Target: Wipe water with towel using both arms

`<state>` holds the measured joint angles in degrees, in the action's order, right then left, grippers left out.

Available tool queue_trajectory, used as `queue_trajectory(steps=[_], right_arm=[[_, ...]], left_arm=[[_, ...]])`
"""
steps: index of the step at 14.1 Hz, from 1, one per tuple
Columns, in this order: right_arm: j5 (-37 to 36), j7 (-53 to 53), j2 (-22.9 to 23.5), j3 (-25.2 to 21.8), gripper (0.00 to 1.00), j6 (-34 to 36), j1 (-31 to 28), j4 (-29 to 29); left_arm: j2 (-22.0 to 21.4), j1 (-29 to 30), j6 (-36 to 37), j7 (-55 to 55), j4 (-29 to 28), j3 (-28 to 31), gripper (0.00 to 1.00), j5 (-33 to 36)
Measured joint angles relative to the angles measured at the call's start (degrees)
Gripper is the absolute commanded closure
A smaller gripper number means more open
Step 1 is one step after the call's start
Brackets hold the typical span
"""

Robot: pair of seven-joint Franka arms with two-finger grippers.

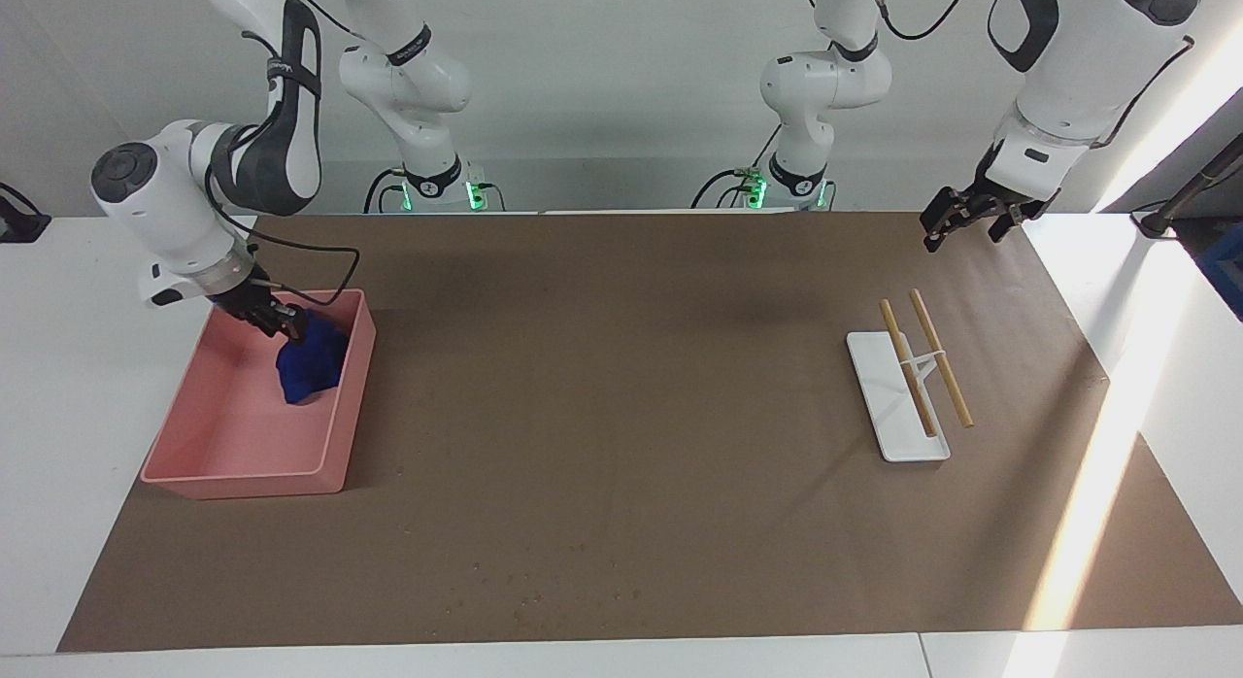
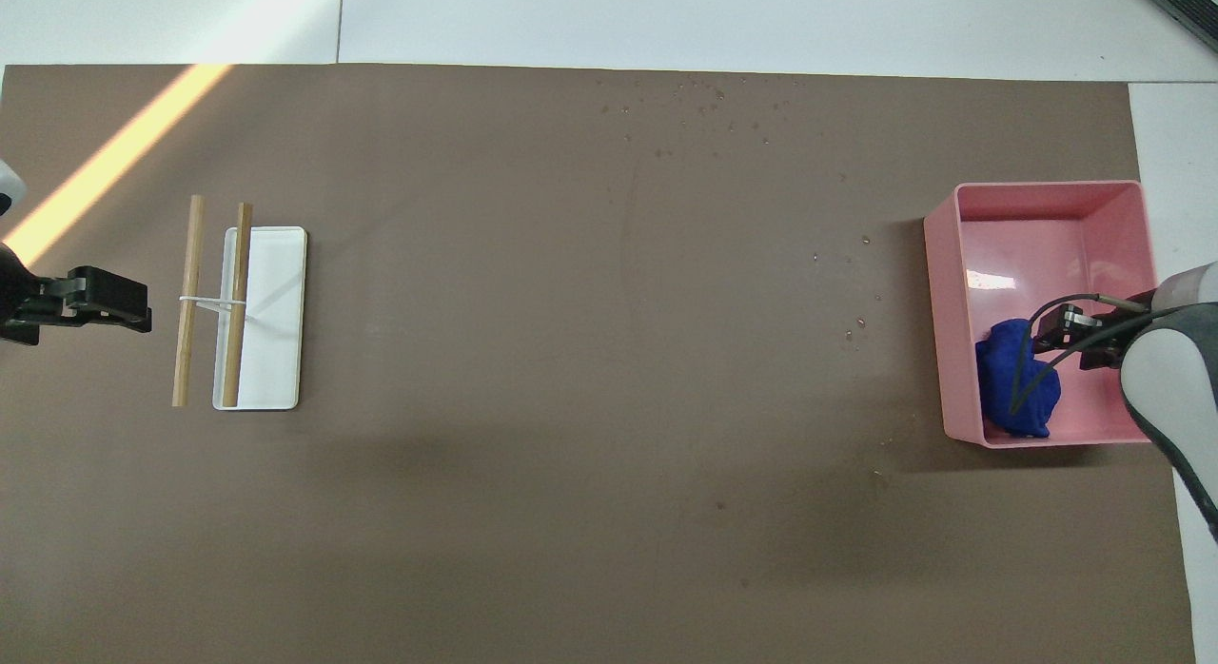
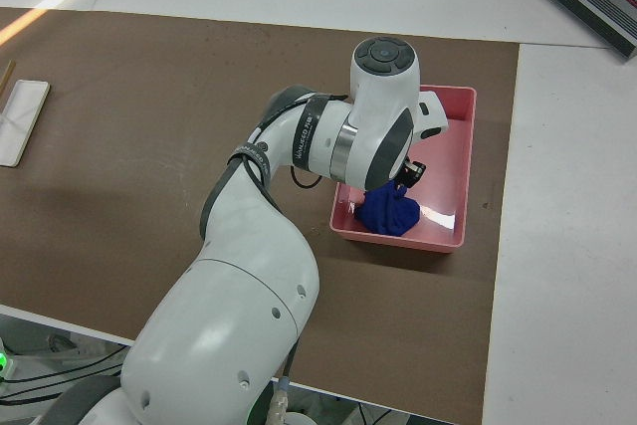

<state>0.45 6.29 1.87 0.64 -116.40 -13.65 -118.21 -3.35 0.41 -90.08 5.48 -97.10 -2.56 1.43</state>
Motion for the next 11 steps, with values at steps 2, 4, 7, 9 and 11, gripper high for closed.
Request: queue_trajectory(steps=[2, 4, 7, 9, 11], right_arm=[[0.0, 0.0, -1.45, 0.35, 0.01, 2.75, 1.95, 1.43], [0.0, 0.02, -2.6, 0.49, 0.01, 7.44, 4.73, 4.24], [0.0, 1.26, -3.25, 0.56, 0.01, 12.08, 8.55, 8.27], [-0.02, 4.72, -3.29, 0.61, 0.01, 15.05, 11.05, 11.34], [-0.26, 6.12, -3.32, 0.66, 0.01, 17.68, 12.01, 15.32]], left_arm=[[0.01, -0.11, -0.01, -1.31, 0.0, 0.02, 0.0, 0.0], [0.01, -0.27, -0.01, -2.74, 0.0, 0.29, 0.0, 0.0], [0.01, -1.14, -0.49, -2.93, 0.0, 0.98, 0.0, -0.76], [0.01, -1.18, -0.67, -2.93, 0.0, 1.14, 0.0, -1.48], [0.01, -1.36, -0.72, -2.93, 0.0, 1.17, 0.0, -1.61]])
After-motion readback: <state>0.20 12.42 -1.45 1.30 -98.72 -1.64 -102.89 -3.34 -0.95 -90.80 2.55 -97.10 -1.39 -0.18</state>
